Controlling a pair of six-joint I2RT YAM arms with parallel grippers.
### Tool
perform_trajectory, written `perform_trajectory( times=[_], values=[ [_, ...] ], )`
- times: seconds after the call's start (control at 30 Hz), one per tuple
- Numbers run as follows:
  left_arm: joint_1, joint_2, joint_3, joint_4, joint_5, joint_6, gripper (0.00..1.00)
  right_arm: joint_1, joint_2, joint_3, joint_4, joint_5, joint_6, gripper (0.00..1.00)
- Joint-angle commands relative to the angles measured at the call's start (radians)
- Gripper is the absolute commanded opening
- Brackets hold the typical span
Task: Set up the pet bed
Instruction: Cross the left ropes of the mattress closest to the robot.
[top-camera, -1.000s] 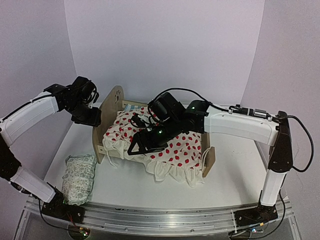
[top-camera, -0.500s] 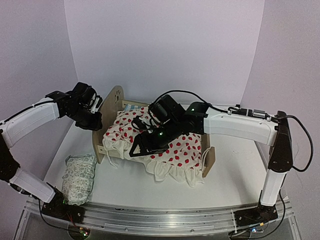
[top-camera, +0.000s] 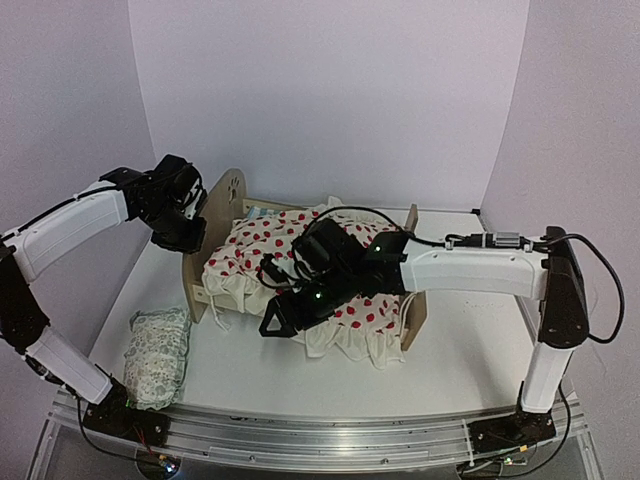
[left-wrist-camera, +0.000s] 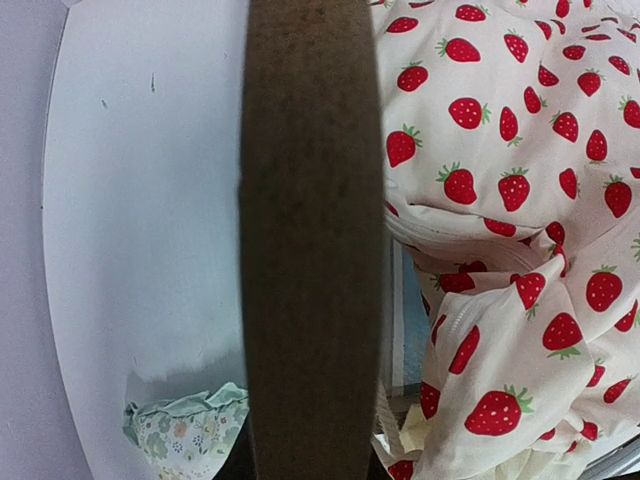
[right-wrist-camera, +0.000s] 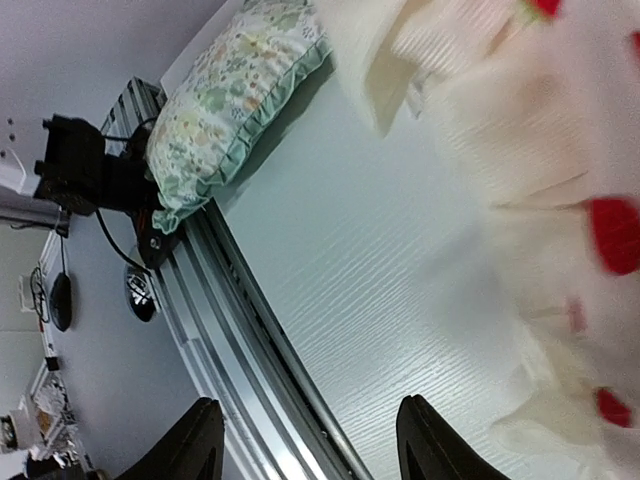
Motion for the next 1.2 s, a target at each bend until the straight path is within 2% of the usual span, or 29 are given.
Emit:
perform_trajectory(
  times=[0.0, 0.2, 0.4, 0.63, 0.8, 1.17],
  values=[
    [0.010, 0.023, 0.128, -0.002, 0.125, -0.211, 0.00, 0.050, -0.082, -0.167, 0.269, 0.044, -0.101, 0.58],
    [0.010, 0.024, 0.142, -0.009, 0.125, -0.225, 0.00, 0.076, -0.066, -0.307, 0.520, 0.066, -0.148, 0.55],
    [0.010, 0.020, 0.136, -0.012, 0.137, -0.242, 0.00, 0.095, 0.026, -0.323, 0.711, 0.097, -0.173, 0.57],
    [0.010, 0.027, 0.144, -0.011, 0.144, -0.261, 0.00, 0.132, 0.188, -0.259, 0.855, 0.172, -0.181, 0.59],
    [0.010, 0.022, 0.117, -0.005, 0.199, -0.260, 0.00, 0.149, 0.280, -0.224, 0.949, 0.267, -0.231, 0.60],
    [0.010, -0.011, 0.105, -0.025, 0.257, -0.302, 0.00, 0.150, 0.515, -0.004, 0.993, 0.477, -0.382, 0.59]
  ],
)
